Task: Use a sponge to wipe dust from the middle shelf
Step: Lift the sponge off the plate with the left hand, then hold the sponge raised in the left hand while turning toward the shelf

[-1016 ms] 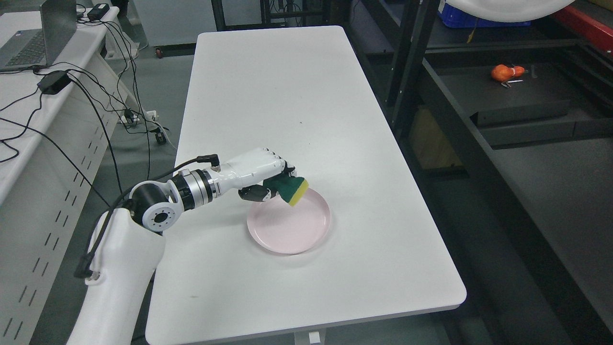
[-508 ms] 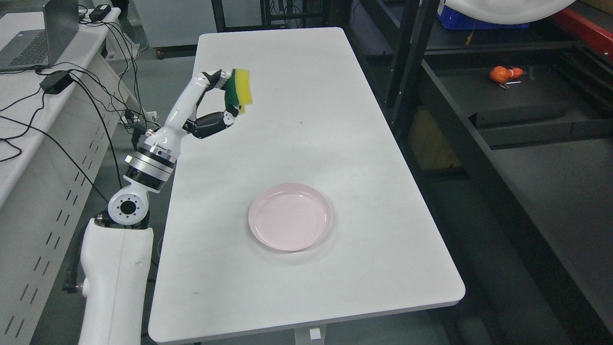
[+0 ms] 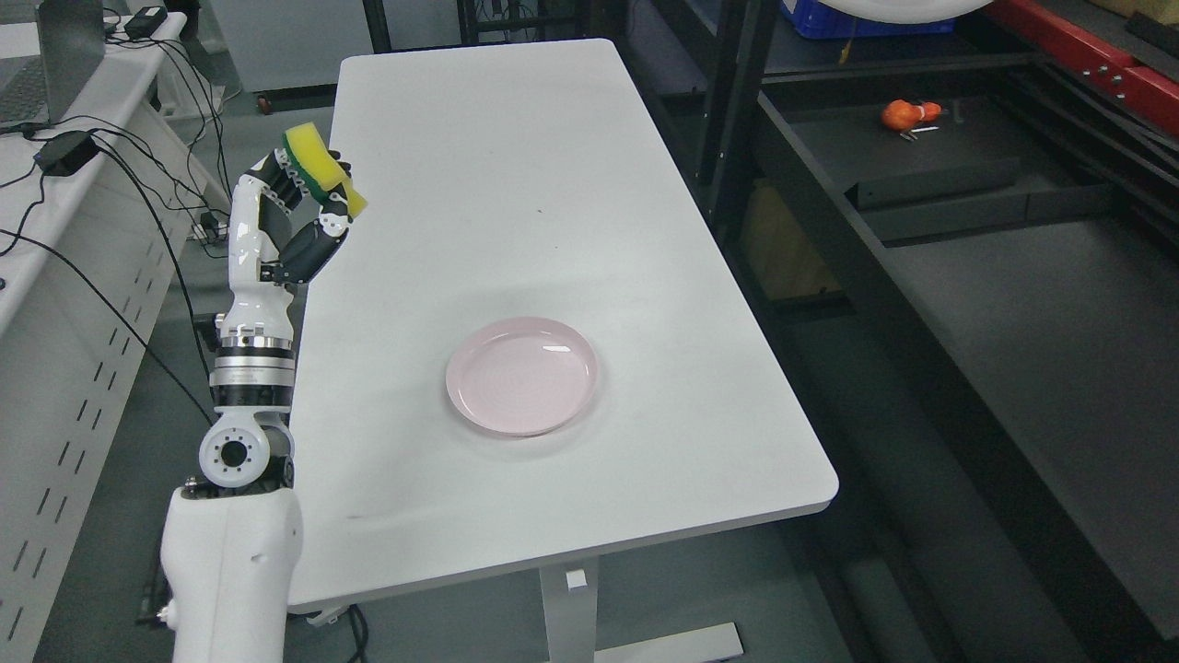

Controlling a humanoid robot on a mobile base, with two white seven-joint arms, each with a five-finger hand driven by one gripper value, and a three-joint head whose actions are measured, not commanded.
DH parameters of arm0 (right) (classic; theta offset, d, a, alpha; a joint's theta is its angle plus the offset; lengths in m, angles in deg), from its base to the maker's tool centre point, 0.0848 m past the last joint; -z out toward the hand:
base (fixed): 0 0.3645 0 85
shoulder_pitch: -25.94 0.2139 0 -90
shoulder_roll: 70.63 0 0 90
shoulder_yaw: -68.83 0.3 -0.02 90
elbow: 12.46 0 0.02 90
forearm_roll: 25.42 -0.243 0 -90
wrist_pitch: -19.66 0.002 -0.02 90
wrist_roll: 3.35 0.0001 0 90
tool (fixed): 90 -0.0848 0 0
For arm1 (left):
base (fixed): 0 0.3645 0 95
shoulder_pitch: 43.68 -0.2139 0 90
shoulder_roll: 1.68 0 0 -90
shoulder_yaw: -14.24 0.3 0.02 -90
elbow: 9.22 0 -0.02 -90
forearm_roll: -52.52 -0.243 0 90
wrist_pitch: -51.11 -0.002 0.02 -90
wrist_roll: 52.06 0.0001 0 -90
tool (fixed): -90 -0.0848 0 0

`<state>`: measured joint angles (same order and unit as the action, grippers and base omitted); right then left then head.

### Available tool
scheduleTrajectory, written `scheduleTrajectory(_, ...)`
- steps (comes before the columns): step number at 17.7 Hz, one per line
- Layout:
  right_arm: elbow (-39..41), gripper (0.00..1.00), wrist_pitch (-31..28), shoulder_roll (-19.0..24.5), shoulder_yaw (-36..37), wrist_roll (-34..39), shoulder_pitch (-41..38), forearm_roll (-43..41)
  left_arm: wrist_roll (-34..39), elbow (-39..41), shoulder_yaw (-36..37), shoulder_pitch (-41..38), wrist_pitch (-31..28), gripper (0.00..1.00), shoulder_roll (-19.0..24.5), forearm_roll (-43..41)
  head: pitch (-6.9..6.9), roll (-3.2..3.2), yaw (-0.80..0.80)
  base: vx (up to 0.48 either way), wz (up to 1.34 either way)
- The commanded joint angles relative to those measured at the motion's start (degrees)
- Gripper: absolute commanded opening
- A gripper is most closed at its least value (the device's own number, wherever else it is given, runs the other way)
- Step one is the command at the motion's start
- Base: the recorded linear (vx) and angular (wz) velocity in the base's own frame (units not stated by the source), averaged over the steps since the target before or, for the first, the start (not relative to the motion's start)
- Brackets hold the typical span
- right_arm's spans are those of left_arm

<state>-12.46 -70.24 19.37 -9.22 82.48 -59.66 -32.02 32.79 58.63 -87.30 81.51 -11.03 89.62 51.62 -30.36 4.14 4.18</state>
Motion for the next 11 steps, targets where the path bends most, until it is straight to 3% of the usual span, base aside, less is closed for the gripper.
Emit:
scheduleTrajectory(1, 1.0, 1.0, -4.1, -1.0, 0.0, 0.0, 0.0, 0.0, 0.9, 0.6, 0.4, -1.8, 0.2, 0.0, -0.3, 5.9, 0.0, 0.0, 0.0, -0.183, -0.32)
scheduleTrajectory(11, 1.0, 1.0, -4.1, -1.0, 0.0, 0.0, 0.1, 0.0, 0.8, 2.7, 3.5, -5.8, 0.3, 0.0, -0.3, 7.3, 0.0, 0.0, 0.0, -0.238, -0.32)
